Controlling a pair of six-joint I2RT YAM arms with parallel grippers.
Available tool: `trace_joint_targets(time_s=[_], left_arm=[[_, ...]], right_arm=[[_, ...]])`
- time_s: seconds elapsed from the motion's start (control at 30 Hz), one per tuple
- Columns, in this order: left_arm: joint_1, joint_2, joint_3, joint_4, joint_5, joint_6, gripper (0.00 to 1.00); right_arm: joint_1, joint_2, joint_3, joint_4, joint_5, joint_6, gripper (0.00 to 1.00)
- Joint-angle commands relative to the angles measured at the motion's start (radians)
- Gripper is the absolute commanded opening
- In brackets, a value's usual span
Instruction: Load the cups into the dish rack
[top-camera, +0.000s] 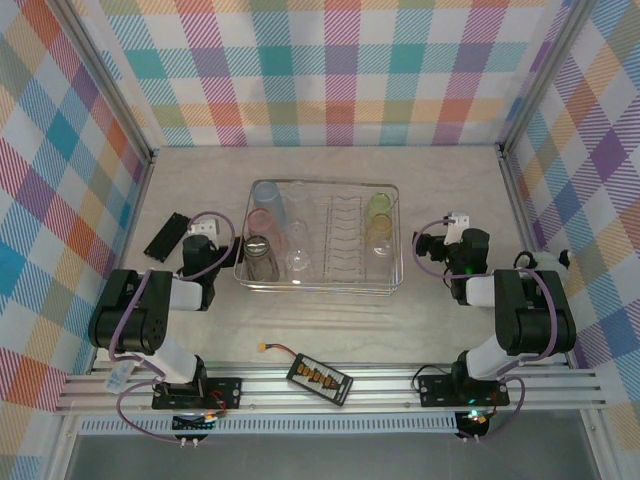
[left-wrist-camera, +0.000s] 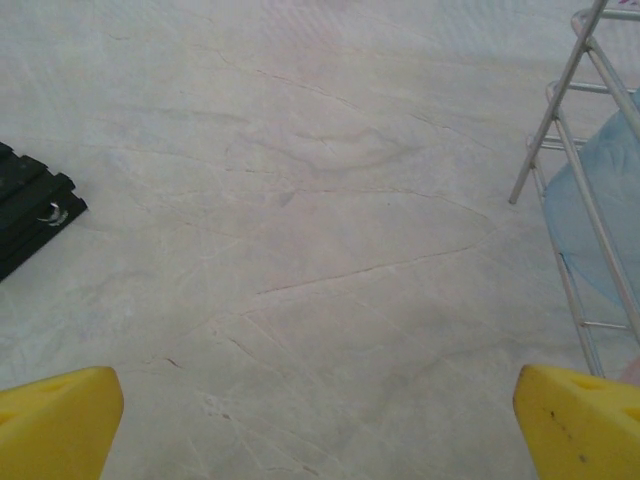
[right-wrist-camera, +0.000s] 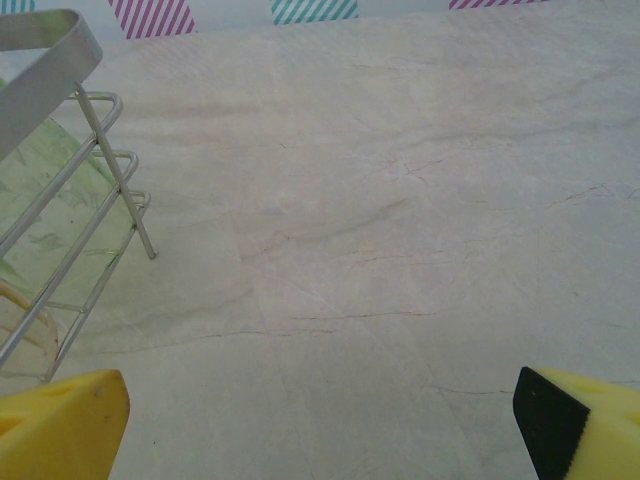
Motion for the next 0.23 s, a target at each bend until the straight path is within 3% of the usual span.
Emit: trace_joint_targets(time_s=[0.0,0.2], left_arm=[[-0.03,-0.006,0.011,0.038,-0.035,0.044,1.0],[-0.032,-0.006,0.013,0.037,-0.039,0.044,1.0]], right_arm=[[0.01,-0.001,0.014,0.018,0.002,-0.002,0.99],[0.012,-0.004,0.01,0.024,0.003,-0.002,0.99]])
